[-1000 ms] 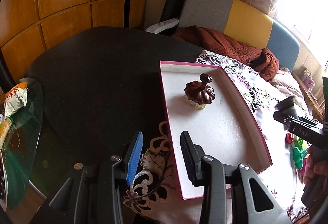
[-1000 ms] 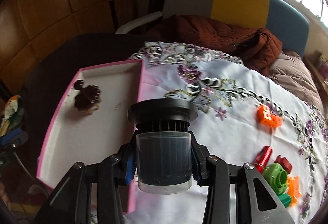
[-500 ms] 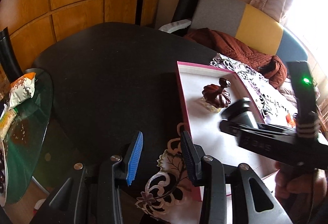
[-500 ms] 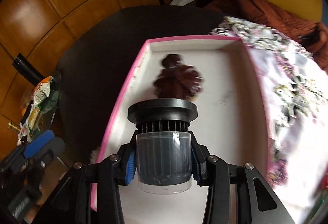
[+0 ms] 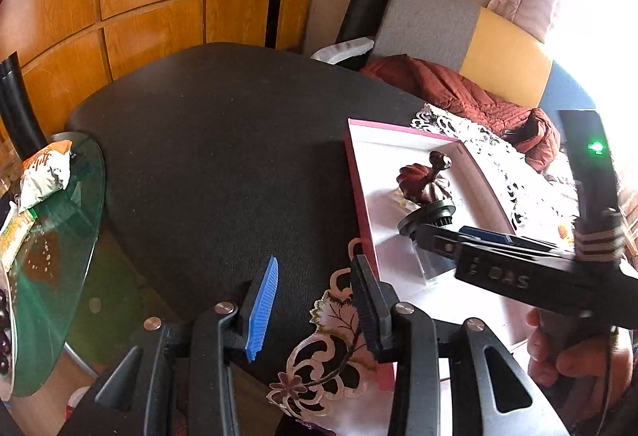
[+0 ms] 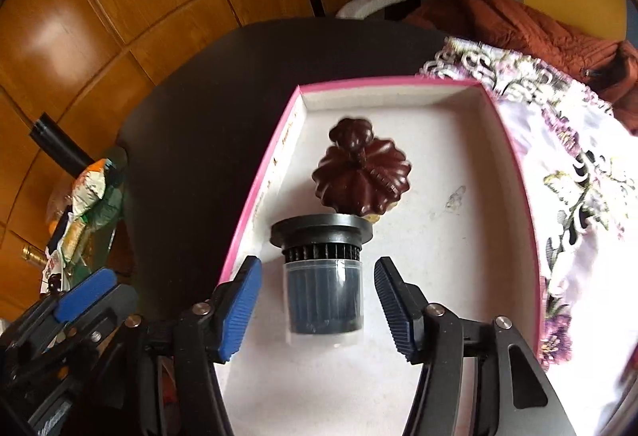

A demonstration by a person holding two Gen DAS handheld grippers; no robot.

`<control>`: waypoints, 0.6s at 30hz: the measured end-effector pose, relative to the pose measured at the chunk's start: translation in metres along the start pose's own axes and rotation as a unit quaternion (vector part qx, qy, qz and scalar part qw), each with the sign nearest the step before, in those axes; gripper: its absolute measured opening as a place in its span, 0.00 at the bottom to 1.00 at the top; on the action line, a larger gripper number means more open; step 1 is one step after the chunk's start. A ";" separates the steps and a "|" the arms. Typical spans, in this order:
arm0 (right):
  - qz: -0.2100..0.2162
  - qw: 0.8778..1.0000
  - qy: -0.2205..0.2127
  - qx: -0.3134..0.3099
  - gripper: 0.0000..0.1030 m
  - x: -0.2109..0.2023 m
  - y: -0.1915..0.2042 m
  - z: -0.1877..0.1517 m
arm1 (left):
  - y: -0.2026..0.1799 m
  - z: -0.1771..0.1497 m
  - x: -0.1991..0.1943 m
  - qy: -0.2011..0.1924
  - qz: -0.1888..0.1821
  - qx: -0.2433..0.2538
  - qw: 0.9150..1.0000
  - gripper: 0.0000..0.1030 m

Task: Organize rigid objects
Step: 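Withdraw the right gripper to the toys while the left gripper moves toward the toys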

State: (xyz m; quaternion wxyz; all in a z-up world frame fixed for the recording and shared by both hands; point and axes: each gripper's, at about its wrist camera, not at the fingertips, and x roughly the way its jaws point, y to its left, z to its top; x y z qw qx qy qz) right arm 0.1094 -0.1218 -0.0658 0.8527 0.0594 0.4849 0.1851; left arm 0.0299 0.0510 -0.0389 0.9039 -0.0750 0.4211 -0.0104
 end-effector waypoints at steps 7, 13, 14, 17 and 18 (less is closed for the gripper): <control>-0.030 0.999 -0.044 -0.012 0.66 -0.039 -0.013 -0.011 | -0.008 0.000 -0.005 -0.003 -0.006 0.009 1.000 0.37; -0.056 0.996 -0.072 -0.010 0.69 -0.071 -0.032 -0.021 | -0.019 -0.001 -0.008 -0.003 -0.011 0.023 1.000 0.37; -0.061 0.995 -0.075 -0.011 0.69 -0.076 -0.036 -0.023 | -0.021 -0.001 -0.009 -0.003 -0.013 0.026 1.000 0.37; -0.072 0.994 -0.080 -0.010 0.70 -0.088 -0.046 -0.028 | -0.028 -0.002 -0.010 -0.003 -0.015 0.035 0.999 0.37; -0.078 0.993 -0.082 -0.010 0.71 -0.091 -0.050 -0.030 | -0.030 -0.002 -0.010 -0.002 -0.016 0.039 0.999 0.37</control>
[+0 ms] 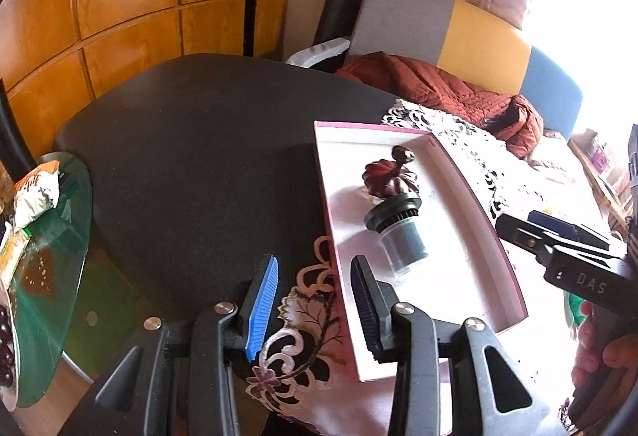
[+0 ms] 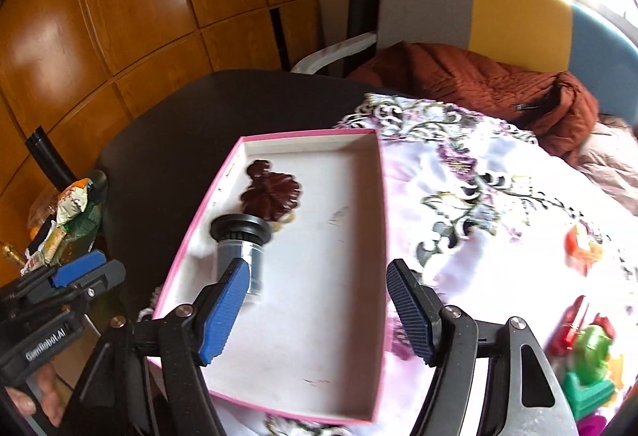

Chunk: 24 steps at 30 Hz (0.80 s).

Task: Organize rigid objects
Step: 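Withdraw the right gripper to the toys while the left gripper moves toward the toys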

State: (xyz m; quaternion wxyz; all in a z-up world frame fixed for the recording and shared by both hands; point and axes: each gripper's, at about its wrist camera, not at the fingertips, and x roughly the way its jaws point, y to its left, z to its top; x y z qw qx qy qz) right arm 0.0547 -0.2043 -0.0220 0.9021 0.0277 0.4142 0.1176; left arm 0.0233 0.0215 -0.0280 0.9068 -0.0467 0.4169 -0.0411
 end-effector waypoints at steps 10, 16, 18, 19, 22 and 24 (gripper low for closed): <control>-0.066 0.997 -0.029 0.031 0.77 -0.046 -0.075 -0.008 | -0.029 0.001 -0.001 0.002 -0.016 0.039 0.999 0.37; -0.137 0.987 -0.047 0.075 0.80 -0.079 -0.143 -0.017 | -0.052 0.003 -0.002 0.007 -0.036 0.067 0.997 0.37; -0.160 0.981 -0.052 0.101 0.81 -0.089 -0.170 -0.023 | -0.063 0.004 -0.002 0.008 -0.048 0.078 0.996 0.37; -0.173 0.976 -0.055 0.117 0.82 -0.093 -0.183 -0.027 | -0.068 0.005 -0.002 0.008 -0.054 0.084 0.995 0.37; -0.214 0.960 -0.066 0.170 0.83 -0.105 -0.228 -0.045 | -0.087 0.006 0.000 0.016 -0.072 0.099 0.992 0.37; -0.241 0.943 -0.071 0.218 0.83 -0.111 -0.258 -0.061 | -0.101 0.007 0.002 0.023 -0.084 0.108 0.990 0.37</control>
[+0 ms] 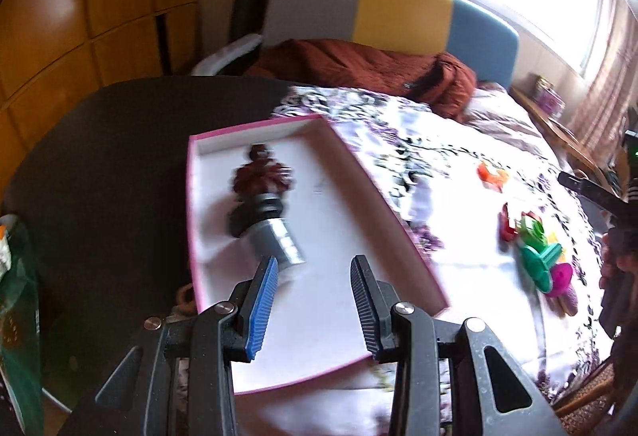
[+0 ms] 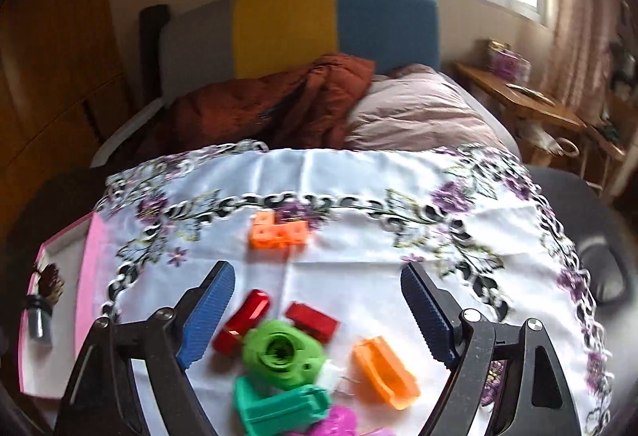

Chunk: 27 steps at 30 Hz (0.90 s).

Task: Organize rigid objects
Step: 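Withdraw the right gripper to the toys while the left gripper moves toward the toys, then grasp the red cylinder with the left gripper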

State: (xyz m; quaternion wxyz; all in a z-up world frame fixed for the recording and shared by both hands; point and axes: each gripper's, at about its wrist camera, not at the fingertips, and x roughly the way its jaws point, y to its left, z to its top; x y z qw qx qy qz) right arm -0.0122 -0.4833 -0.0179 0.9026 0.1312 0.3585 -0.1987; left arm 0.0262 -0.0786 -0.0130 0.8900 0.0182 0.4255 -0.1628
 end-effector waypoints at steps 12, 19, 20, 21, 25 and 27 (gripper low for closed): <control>-0.019 0.979 0.026 0.201 0.85 0.009 -0.085 -0.008 | -0.113 0.023 0.052 0.057 -0.093 0.105 0.988 0.37; -0.003 0.979 0.037 0.202 0.86 0.013 -0.084 -0.008 | -0.165 0.036 0.093 0.091 -0.129 0.135 0.978 0.35; -0.001 0.978 0.038 0.205 0.86 0.014 -0.085 -0.008 | -0.170 0.037 0.097 0.096 -0.133 0.137 0.977 0.34; 0.000 0.977 0.039 0.208 0.86 0.014 -0.086 -0.008 | -0.175 0.039 0.103 0.101 -0.142 0.137 0.975 0.32; 0.004 0.976 0.041 0.214 0.86 0.015 -0.088 -0.008 | -0.195 0.049 0.125 0.125 -0.170 0.136 0.968 0.25; 0.005 0.976 0.040 0.212 0.86 0.014 -0.087 -0.007 | -0.208 0.054 0.135 0.135 -0.187 0.135 0.964 0.23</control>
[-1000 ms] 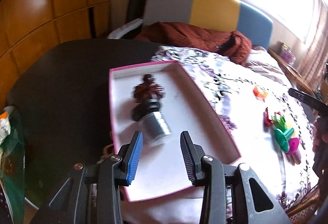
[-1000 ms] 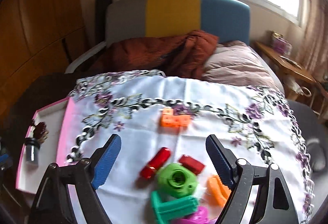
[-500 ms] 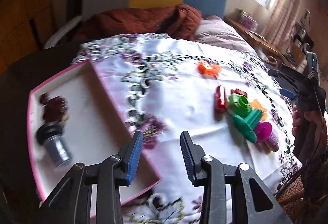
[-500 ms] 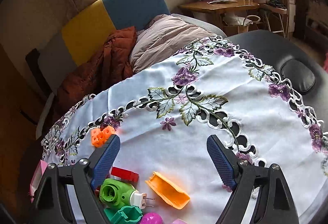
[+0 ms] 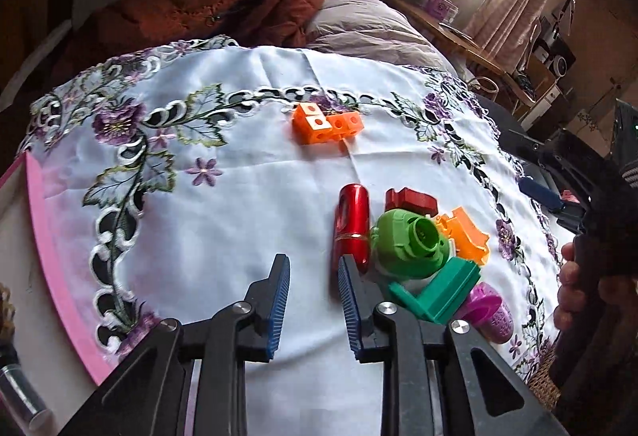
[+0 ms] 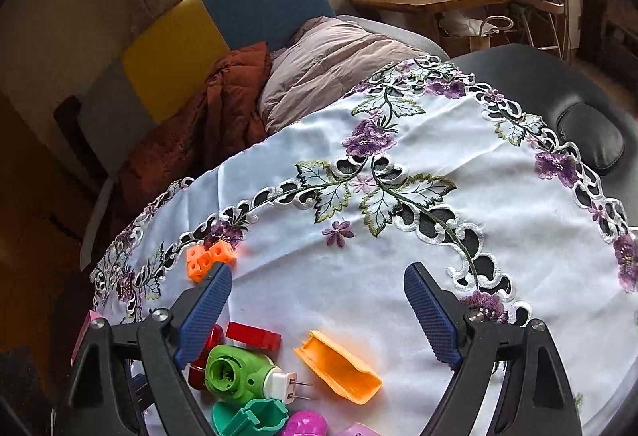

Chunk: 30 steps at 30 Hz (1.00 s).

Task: Organize rigid objects
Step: 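Grasp the red cylinder with the left gripper, then lift the red cylinder with left while right grasps the orange linked cubes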

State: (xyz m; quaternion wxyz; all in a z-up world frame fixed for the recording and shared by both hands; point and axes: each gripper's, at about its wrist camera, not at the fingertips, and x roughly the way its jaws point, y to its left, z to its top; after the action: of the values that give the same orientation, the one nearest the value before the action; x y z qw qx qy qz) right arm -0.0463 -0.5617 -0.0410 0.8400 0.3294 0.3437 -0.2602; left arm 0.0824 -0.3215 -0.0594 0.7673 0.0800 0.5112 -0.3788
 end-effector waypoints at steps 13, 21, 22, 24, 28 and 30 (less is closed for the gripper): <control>0.008 1.000 0.003 0.002 0.86 0.002 -0.001 0.002 | -0.024 0.030 0.076 0.043 0.003 0.051 0.998 0.23; 0.000 1.000 0.005 -0.006 0.85 0.003 -0.001 0.002 | -0.005 0.005 0.047 0.013 0.025 0.039 0.999 0.23; -0.004 1.000 0.005 -0.008 0.85 0.003 -0.001 0.002 | -0.002 -0.001 0.042 0.009 0.030 0.033 0.999 0.23; -0.007 1.000 0.006 -0.011 0.83 0.004 -0.001 0.002 | 0.004 -0.016 0.033 -0.006 0.044 0.030 0.999 0.23; -0.007 1.000 0.015 -0.023 0.79 0.007 0.003 -0.001 | 0.004 -0.039 0.023 -0.029 0.065 0.047 0.996 0.25; -0.007 0.999 0.019 -0.035 0.76 0.010 0.006 -0.003 | 0.002 -0.043 0.023 -0.037 0.074 0.056 0.995 0.25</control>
State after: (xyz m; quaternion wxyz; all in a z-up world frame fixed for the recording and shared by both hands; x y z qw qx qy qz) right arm -0.0373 -0.5573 -0.0474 0.8423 0.3020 0.3713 -0.2478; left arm 0.0568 -0.3097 -0.0990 0.8057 0.1465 0.4530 -0.3523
